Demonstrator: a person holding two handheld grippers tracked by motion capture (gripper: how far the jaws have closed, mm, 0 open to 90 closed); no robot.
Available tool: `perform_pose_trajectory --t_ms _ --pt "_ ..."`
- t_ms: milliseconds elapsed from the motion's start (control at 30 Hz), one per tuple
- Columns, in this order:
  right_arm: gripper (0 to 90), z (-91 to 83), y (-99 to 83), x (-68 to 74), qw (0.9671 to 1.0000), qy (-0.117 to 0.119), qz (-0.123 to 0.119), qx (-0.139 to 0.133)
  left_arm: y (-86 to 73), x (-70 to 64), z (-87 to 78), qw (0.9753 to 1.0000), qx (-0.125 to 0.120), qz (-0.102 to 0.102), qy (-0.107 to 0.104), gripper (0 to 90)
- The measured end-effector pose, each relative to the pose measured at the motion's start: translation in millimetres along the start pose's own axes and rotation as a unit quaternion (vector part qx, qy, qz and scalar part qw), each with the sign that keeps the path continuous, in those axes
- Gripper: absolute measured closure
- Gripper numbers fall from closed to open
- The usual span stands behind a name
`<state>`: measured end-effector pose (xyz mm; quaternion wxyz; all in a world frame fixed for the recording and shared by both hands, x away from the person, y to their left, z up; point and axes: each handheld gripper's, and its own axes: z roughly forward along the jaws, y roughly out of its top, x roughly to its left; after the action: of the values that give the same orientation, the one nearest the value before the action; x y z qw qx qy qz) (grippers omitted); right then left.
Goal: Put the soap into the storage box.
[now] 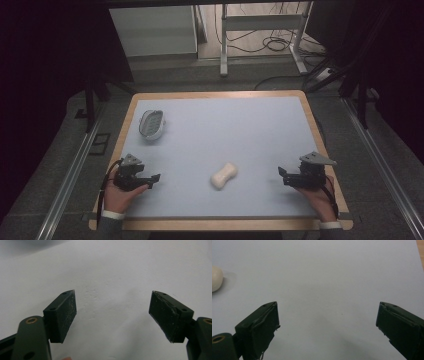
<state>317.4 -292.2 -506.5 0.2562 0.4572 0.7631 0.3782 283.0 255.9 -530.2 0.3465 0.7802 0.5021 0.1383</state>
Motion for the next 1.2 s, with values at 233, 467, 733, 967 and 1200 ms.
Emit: perform_pose_trajectory --t_ms 233,467,733,967,1200 --pt "4.4 0.8 -2.2 -3.9 1.0000 0.007 0.004 0.001 1.6 -0.6 -2.8 1.0000 -0.003 -0.001 0.006 22.3" --pt "4.4 -1.8 -1.9 -5.0 0.9999 0.003 0.012 -0.002 1.9 -2.5 -4.8 1.0000 -0.005 0.003 0.004 22.3" --pt "4.4 -5.9 0.3 -7.0 0.9997 -0.006 0.023 -0.008 3.2 -8.4 -9.7 0.9999 -0.008 0.011 0.003 22.3" --pt "4.3 -5.5 0.0 -7.9 0.9992 -0.010 0.037 -0.013 13.0 -17.8 -8.1 0.9999 0.002 0.013 -0.008 21.9" --pt "4.4 -8.9 0.0 -9.9 0.9991 -0.006 0.040 -0.016 21.0 -26.0 -17.0 0.9996 -0.006 0.025 -0.007 21.5"
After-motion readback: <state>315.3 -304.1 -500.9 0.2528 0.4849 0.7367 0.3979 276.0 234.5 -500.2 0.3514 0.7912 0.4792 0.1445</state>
